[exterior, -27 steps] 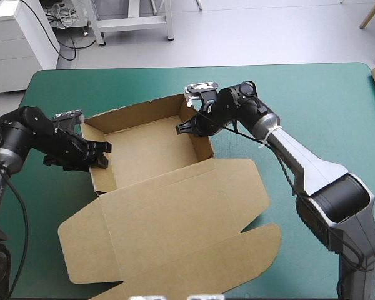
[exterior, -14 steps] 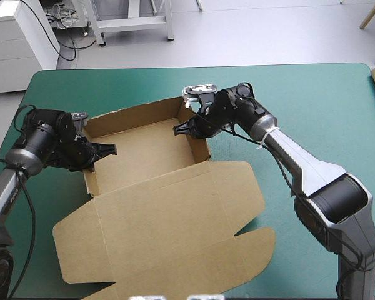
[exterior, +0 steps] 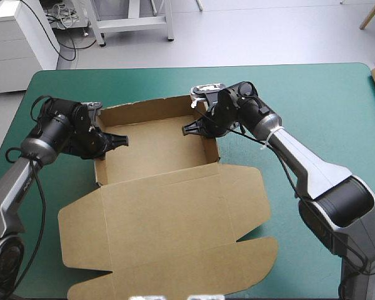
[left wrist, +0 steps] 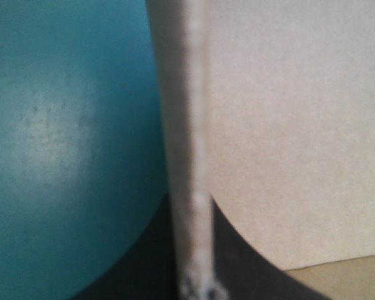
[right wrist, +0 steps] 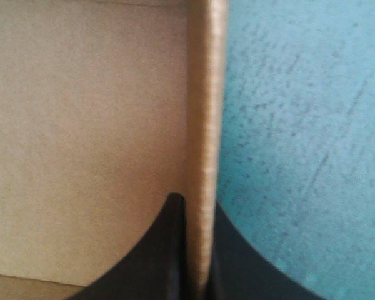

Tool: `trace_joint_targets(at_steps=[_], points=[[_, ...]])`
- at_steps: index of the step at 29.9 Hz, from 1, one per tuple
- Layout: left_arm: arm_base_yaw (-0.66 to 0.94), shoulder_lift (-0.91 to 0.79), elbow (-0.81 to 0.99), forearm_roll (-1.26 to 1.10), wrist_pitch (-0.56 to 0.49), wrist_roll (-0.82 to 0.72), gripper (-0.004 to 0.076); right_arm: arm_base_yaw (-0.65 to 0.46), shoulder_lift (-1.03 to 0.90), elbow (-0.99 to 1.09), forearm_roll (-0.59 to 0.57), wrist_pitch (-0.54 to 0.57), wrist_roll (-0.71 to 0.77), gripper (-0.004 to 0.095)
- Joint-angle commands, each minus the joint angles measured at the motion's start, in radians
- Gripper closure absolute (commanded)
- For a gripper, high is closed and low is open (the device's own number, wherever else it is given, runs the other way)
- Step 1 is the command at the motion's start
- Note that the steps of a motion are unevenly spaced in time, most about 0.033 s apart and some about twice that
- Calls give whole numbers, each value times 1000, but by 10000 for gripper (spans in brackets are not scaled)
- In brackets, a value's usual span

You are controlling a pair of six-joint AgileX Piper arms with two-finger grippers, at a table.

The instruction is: Fold the box

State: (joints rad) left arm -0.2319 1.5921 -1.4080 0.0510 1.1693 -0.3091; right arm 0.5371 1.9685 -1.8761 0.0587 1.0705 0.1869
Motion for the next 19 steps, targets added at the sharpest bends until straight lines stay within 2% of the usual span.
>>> trace_joint_targets(at_steps=[1,6,19], points=[[-19,24,-136,17,-4,38,731,-13,-82,-28,-59,77,-6,928],[-37,130,-267,-37,63,71,731,-82,-89,-28,-10,99,-9,928],[-111,319,-306,-68,41,89,731,-175,-64,-28,4,99,-44,929]])
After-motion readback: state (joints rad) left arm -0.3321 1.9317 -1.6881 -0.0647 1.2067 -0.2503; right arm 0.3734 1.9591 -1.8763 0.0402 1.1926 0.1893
